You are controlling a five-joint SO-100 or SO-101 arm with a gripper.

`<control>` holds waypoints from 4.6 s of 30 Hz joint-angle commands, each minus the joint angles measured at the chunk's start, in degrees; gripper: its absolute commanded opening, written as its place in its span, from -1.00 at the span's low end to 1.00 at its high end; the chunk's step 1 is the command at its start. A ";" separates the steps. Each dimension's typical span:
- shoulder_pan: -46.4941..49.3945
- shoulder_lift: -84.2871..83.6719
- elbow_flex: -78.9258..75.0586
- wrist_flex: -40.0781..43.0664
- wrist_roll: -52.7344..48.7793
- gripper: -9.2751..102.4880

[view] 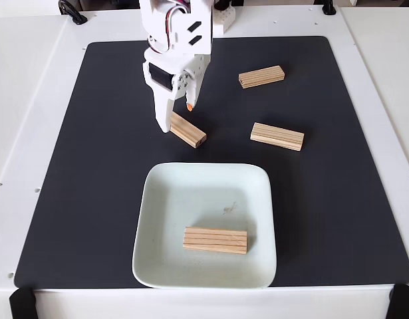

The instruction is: Pick up the wooden block and place them on the plate.

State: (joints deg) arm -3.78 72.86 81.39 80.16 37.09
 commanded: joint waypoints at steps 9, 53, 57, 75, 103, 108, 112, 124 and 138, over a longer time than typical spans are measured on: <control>-0.18 -2.99 -1.05 -4.66 0.70 -0.39; -8.00 41.92 26.54 -51.50 -35.68 -0.84; -7.91 27.51 12.92 -52.91 -35.68 -0.84; -5.80 -18.81 -32.52 -52.82 -35.68 -0.84; -5.80 -19.78 -30.76 -52.29 -35.16 -0.16; -5.98 -16.79 -28.48 -52.29 -34.98 -0.16; -6.50 -13.80 -26.19 -52.29 -34.89 -0.17; -10.72 13.27 -1.41 -50.80 -27.60 -0.81; -22.59 18.54 1.32 -5.27 -8.35 -0.84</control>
State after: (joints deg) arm -25.22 92.29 86.22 70.66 25.05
